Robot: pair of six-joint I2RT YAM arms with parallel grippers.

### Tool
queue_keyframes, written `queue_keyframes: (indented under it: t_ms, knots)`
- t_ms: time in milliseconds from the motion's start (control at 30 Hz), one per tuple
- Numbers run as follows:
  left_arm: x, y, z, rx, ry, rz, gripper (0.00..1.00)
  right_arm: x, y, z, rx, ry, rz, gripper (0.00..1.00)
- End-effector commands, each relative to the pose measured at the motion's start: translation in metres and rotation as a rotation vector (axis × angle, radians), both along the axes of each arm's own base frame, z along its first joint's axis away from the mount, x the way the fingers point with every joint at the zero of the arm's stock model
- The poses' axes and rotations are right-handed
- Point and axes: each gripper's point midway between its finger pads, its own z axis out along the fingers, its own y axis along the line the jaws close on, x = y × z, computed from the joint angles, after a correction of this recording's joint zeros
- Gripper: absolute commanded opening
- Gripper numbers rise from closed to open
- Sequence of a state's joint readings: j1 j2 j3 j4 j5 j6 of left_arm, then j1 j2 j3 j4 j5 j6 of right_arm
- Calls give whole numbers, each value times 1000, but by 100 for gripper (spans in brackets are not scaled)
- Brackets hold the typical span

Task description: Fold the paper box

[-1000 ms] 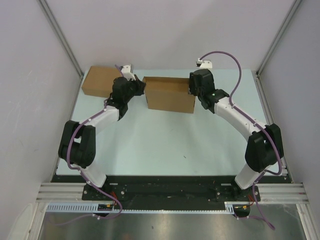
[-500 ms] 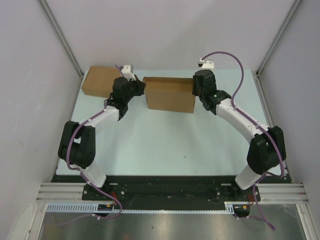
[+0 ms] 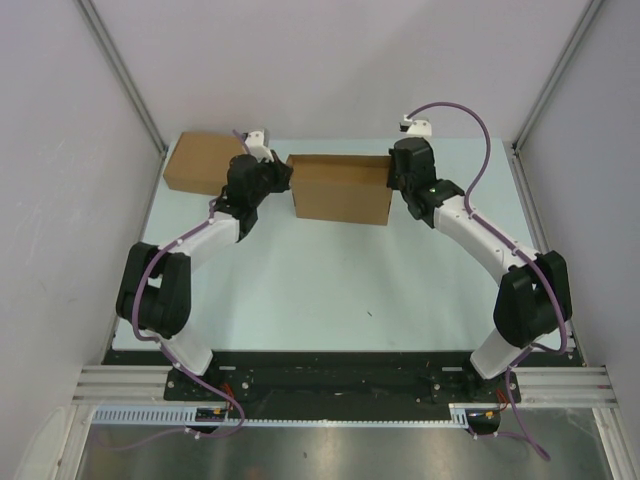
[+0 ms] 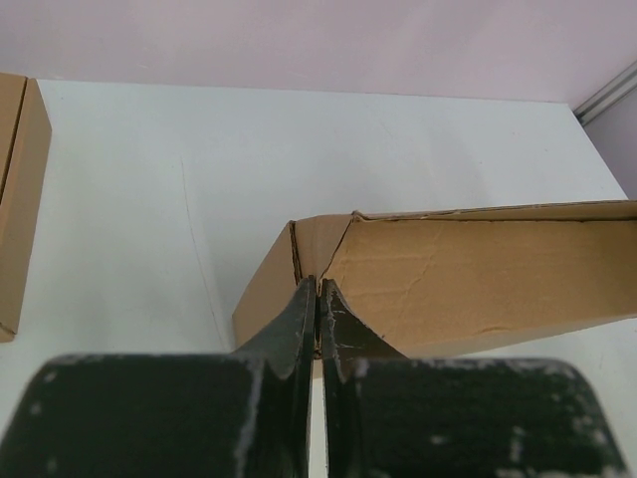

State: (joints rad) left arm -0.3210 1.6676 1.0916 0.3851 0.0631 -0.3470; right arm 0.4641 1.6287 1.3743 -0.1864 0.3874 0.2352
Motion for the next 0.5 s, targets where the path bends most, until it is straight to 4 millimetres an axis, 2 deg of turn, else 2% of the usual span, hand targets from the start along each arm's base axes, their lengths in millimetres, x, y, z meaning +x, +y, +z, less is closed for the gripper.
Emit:
queue_keyframes:
  t_ms: [0,267,467]
  knots:
    - [-7,3,14,16,-22,4,5,8,4,6,38,-36,-6,2]
    - [-8,1,12,16,-17,-1,5,10,5,-7,63,-4,-25,0]
    - [-8,1,13,22,-19,0,5,10,7,-7,71,-8,-29,0]
